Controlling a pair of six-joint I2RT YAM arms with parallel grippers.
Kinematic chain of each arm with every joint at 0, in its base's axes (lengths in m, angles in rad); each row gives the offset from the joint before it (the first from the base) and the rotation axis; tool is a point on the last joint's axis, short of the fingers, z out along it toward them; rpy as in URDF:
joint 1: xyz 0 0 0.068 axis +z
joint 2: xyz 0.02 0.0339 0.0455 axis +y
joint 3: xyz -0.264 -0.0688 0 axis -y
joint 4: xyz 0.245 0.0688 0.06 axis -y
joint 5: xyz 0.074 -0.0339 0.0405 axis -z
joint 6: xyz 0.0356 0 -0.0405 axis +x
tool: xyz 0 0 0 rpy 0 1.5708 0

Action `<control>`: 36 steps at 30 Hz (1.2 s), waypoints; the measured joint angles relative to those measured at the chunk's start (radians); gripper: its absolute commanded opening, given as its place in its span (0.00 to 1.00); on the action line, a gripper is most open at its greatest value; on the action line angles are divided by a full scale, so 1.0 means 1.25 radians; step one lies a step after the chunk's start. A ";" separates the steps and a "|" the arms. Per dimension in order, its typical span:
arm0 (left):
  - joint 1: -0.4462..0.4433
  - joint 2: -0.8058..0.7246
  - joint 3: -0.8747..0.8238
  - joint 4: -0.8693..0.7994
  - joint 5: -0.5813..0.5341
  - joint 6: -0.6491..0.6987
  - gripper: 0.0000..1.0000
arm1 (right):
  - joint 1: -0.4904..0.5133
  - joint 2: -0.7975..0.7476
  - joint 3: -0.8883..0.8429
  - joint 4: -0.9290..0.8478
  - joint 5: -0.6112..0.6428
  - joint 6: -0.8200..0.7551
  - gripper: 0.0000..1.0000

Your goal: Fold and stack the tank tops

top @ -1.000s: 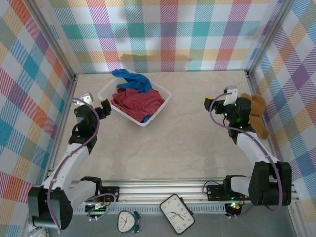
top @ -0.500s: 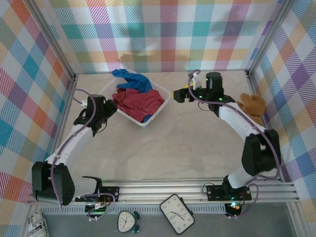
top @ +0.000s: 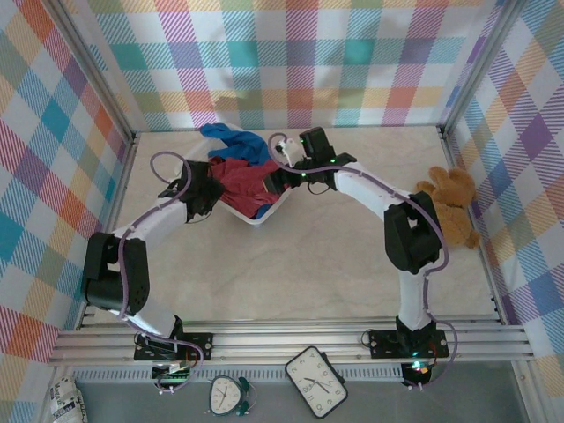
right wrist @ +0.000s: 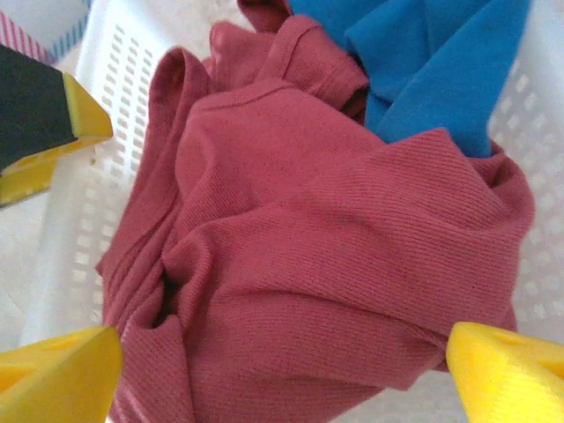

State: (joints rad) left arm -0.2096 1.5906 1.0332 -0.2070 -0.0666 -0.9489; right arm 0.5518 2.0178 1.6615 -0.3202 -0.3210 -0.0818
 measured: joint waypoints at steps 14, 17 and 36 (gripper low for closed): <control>-0.025 0.007 0.010 -0.042 -0.011 -0.085 0.13 | 0.089 0.122 0.160 -0.167 0.069 -0.204 0.65; -0.026 0.006 0.010 -0.045 -0.013 -0.093 0.10 | 0.096 0.152 0.203 -0.202 0.086 -0.215 0.46; -0.037 0.007 0.026 -0.087 -0.098 -0.200 0.03 | 0.087 -0.081 0.262 -0.249 0.187 -0.212 0.00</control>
State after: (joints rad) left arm -0.2558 1.5993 1.0657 -0.3153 -0.1890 -1.1984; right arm 0.6605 1.9163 1.9888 -0.6319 -0.0868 -0.3466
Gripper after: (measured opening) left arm 0.140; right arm 0.063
